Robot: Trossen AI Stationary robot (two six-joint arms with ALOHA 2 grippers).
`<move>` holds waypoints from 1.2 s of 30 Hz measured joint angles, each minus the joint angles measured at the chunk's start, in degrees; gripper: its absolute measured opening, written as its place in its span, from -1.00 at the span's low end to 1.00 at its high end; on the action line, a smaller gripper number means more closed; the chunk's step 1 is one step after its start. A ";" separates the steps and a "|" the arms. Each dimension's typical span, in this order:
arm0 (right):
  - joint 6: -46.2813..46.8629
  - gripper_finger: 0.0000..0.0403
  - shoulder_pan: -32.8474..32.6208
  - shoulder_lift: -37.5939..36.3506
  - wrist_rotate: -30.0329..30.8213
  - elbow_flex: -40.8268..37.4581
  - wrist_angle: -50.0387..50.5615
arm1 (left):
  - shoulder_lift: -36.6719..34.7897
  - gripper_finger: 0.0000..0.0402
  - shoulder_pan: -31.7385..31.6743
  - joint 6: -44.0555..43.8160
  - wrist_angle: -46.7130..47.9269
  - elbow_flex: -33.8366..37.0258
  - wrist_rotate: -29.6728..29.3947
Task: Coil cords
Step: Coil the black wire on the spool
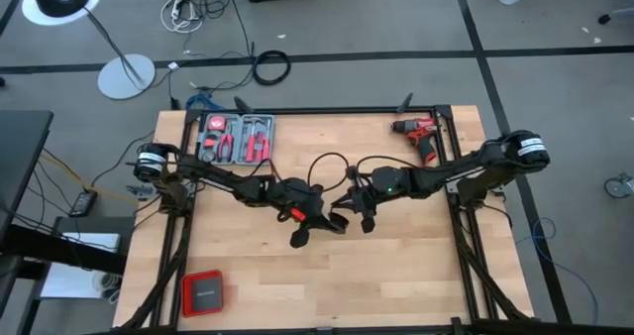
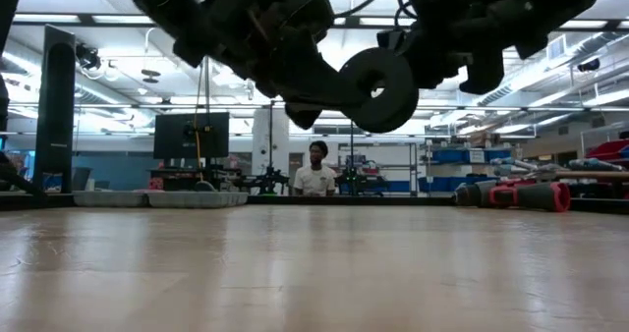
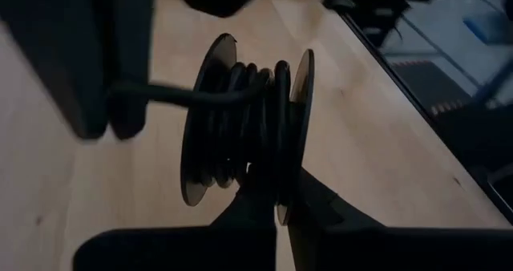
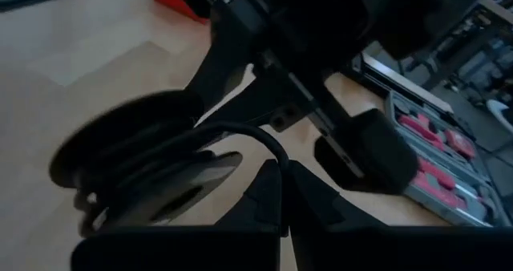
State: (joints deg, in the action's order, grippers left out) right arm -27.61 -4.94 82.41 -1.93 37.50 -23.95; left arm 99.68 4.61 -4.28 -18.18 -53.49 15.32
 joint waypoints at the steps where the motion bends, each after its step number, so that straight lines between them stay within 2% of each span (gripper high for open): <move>1: -0.07 -0.98 0.44 0.22 -1.11 0.00 -0.38 | 0.00 -0.95 -0.29 1.12 1.66 -0.87 1.28; 8: 0.83 -0.98 3.07 1.34 -8.19 -0.01 -1.84 | 0.00 -0.95 -1.74 9.06 7.80 -5.57 8.15; 17: 9.10 -0.97 3.16 1.88 -13.83 0.00 0.14 | 0.00 -0.95 -1.96 16.64 8.10 -8.19 7.85; 26: 24.90 -0.96 3.48 1.56 -12.77 -3.31 1.99 | -0.43 -0.95 -1.74 16.31 11.26 -8.25 -2.54; 29: 30.05 -0.96 3.84 1.63 -12.68 -3.93 2.74 | 0.33 -0.95 -0.78 15.96 11.66 -8.41 -7.90; 36: 37.59 -0.95 3.39 1.56 -12.09 -3.89 4.48 | 0.97 -0.95 0.94 14.96 8.80 -8.23 -14.46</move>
State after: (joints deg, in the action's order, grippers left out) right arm 9.98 -1.55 83.96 -14.03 33.61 -19.47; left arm 100.65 5.56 10.68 -9.38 -61.71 0.87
